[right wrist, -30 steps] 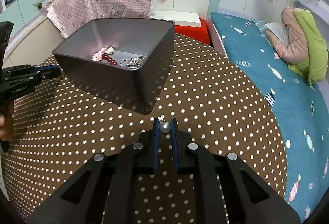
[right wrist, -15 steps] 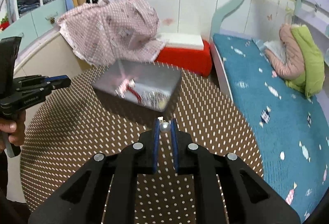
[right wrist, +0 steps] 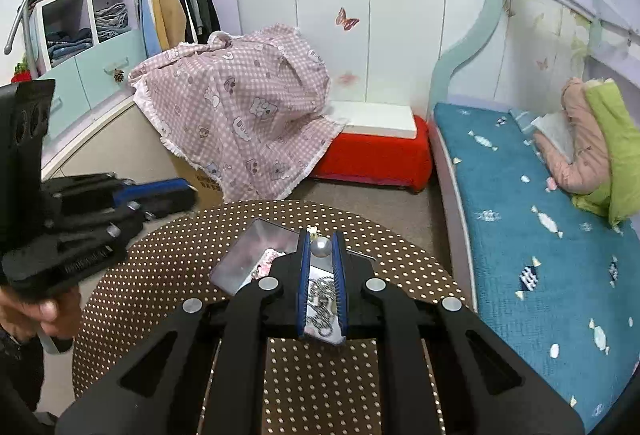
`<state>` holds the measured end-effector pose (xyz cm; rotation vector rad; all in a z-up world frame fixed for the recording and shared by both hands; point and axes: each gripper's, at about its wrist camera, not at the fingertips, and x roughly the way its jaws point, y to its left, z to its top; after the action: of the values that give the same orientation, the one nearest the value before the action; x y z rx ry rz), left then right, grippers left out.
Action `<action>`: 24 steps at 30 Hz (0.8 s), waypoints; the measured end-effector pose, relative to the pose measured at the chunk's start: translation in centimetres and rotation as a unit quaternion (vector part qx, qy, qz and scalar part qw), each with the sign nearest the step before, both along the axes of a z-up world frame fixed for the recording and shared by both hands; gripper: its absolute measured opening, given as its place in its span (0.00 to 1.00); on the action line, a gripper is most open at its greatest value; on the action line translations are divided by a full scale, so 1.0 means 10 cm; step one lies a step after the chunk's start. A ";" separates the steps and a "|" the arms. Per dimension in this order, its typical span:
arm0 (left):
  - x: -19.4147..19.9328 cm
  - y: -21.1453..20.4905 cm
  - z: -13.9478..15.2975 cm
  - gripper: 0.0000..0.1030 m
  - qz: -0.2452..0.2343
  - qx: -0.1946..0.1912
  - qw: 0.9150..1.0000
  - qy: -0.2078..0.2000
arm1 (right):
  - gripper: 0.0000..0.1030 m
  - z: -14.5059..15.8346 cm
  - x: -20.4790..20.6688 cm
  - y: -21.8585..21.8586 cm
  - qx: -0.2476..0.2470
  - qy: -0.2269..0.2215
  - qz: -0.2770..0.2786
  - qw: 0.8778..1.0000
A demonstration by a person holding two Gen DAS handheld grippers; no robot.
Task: Organize jewelry
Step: 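Open both tools to drop the earrings into the box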
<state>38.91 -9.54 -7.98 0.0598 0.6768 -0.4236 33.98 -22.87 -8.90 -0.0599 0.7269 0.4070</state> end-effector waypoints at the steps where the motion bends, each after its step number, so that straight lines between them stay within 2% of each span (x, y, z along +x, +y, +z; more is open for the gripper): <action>1: 0.06 -0.05 -0.03 0.11 -0.002 0.001 1.000 0.007 | 0.09 -0.02 0.02 0.00 0.002 0.004 0.001 1.000; 6: 0.31 -0.16 -0.17 0.11 -0.010 -0.004 0.999 0.045 | 0.10 -0.18 0.21 0.00 0.015 0.037 -0.008 0.999; 8: 0.38 -0.18 -0.23 0.15 -0.006 -0.002 0.998 0.059 | 0.12 -0.25 0.26 -0.04 0.029 0.048 -0.016 0.998; 10: 0.41 -0.15 -0.25 0.63 0.005 -0.003 0.998 0.067 | 0.14 -0.30 0.30 -0.08 0.047 0.061 -0.025 0.997; 11: 0.39 -0.13 -0.24 0.71 0.012 -0.004 0.998 0.062 | 0.16 -0.31 0.30 -0.10 0.052 0.064 -0.028 0.996; 12: 0.35 -0.10 -0.22 0.77 0.019 -0.004 0.998 0.054 | 0.21 -0.31 0.29 -0.11 0.057 0.065 -0.031 0.996; 14: 0.31 -0.06 -0.20 0.81 0.021 -0.004 0.998 0.053 | 0.29 -0.31 0.27 -0.13 0.063 0.067 -0.036 0.995; 16: 0.25 0.00 -0.18 0.88 0.035 0.002 0.998 0.045 | 0.43 -0.29 0.25 -0.14 0.067 0.064 -0.044 0.995; 17: 0.21 0.03 -0.16 0.88 0.041 0.004 0.998 0.040 | 0.74 -0.27 0.22 -0.15 0.072 0.061 -0.050 0.994; 18: 0.16 0.05 -0.13 0.89 0.047 0.004 0.998 0.037 | 0.93 -0.23 0.17 -0.18 0.079 0.049 -0.062 0.994; 24: -0.21 0.23 0.09 0.94 0.083 0.006 0.997 -0.005 | 0.93 -0.05 -0.07 -0.23 0.090 0.035 -0.093 0.991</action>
<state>36.85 -7.24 -7.04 0.0163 0.6682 -0.2600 33.26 -25.16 -9.44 0.1912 0.7547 0.2957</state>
